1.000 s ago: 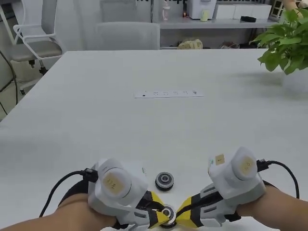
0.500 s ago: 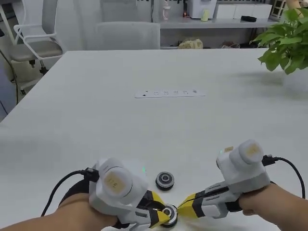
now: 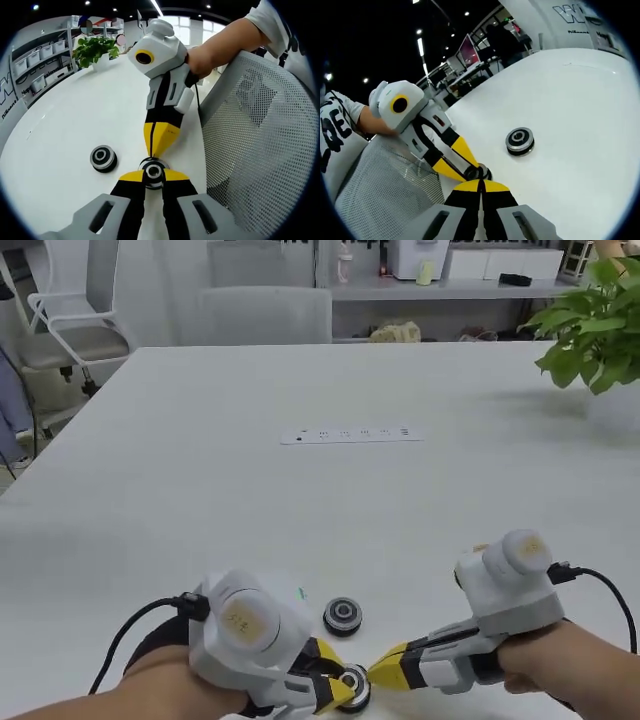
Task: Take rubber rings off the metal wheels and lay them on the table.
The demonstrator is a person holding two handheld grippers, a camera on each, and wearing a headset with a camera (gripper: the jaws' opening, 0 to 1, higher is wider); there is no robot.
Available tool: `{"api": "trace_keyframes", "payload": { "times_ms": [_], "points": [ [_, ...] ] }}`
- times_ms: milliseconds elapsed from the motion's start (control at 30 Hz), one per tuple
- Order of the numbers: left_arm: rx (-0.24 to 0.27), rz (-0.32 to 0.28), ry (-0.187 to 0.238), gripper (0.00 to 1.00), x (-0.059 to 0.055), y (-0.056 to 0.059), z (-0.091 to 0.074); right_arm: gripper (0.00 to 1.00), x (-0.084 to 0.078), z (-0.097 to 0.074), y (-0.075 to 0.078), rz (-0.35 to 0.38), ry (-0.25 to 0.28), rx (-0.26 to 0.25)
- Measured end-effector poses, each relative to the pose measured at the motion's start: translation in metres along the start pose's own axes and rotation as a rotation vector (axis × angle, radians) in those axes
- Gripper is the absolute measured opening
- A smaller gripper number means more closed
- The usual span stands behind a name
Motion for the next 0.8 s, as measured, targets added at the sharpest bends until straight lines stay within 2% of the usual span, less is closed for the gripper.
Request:
{"api": "trace_keyframes", "payload": {
  "times_ms": [467,533,567,600,633,667,800],
  "points": [
    [0.0,-0.01,-0.005,0.06,0.0,0.0,0.001,0.0,0.001,0.004,-0.006,0.013,0.01,0.034],
    [-0.001,-0.012,-0.004,0.06,0.0,0.0,0.001,0.0,0.004,0.006,-0.01,0.01,0.021,0.058],
    [0.0,-0.011,-0.004,0.06,0.0,0.0,0.001,0.0,0.006,0.008,-0.015,0.008,0.029,0.099],
    [0.001,-0.009,-0.004,0.06,0.0,0.0,0.001,0.0,0.007,0.009,-0.018,0.018,0.031,0.11],
    [0.001,-0.01,-0.004,0.06,0.0,0.0,0.001,0.0,0.007,0.01,-0.019,-0.038,0.008,0.101],
    [0.0,-0.009,-0.003,0.06,0.0,0.0,0.001,0.0,0.006,0.011,-0.019,-0.051,-0.004,0.093],
    [-0.002,-0.007,0.003,0.07,0.0,0.0,0.001,0.0,0.006,0.008,-0.015,-0.031,0.019,0.085]
  ]
}}
Point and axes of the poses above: the centre of the closed fingertips' face, and the gripper's own axes: z roughly forward along the fingers, y roughly to its right, x roughly out of its top, the point moved 10 cm from there along -z, roughly backward along the fingers, and after that the axes turned 9 degrees about y, right-handed, at the moved point
